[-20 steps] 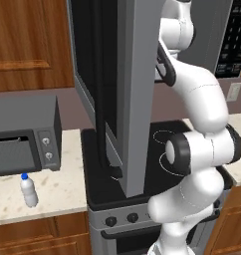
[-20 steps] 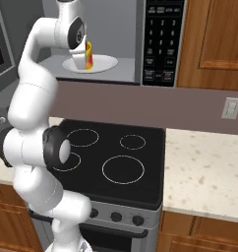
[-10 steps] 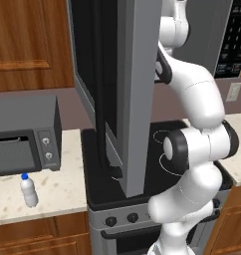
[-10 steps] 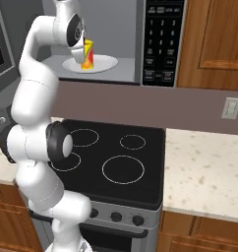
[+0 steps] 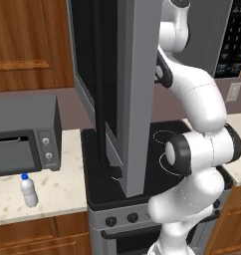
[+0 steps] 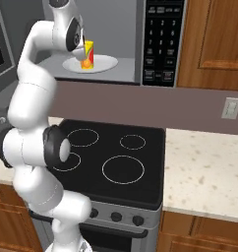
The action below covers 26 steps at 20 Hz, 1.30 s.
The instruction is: Place the microwavable item in the microwave. Then, close the microwave door and press the start button.
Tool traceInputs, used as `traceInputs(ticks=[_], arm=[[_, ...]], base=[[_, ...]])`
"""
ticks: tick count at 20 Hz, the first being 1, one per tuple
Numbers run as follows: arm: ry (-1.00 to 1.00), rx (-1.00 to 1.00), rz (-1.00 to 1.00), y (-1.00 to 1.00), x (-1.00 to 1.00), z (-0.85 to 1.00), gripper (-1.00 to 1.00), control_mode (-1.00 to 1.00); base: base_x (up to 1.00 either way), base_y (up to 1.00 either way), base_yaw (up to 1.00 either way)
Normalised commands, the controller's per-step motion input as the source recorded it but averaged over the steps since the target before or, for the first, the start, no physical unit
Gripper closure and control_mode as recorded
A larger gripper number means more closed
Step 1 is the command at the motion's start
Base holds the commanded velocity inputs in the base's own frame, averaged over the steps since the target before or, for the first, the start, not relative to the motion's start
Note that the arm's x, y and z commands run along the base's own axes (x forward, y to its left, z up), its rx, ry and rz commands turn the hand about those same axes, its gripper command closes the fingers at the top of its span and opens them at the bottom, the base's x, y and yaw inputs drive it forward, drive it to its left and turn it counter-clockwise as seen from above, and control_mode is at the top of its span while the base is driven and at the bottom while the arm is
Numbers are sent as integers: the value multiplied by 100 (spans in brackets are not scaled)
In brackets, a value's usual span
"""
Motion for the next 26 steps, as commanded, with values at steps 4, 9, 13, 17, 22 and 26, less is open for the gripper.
traceInputs(ticks=[4,9,13,17,22,26], arm=[[-26,0,0,0,-57,7,-100,-100],[-31,-1,0,0,-85,0,-100,-100],[-31,-7,0,4,-97,-12,-100,-100],[-15,-11,0,0,-57,-26,-100,-100],[10,-19,-2,-2,1,-33,-100,-100],[1,-35,-19,-26,-14,22,-100,-100]], base=[[0,0,0],[0,0,0],[0,0,0],[0,0,0],[0,0,0],[0,0,0]])
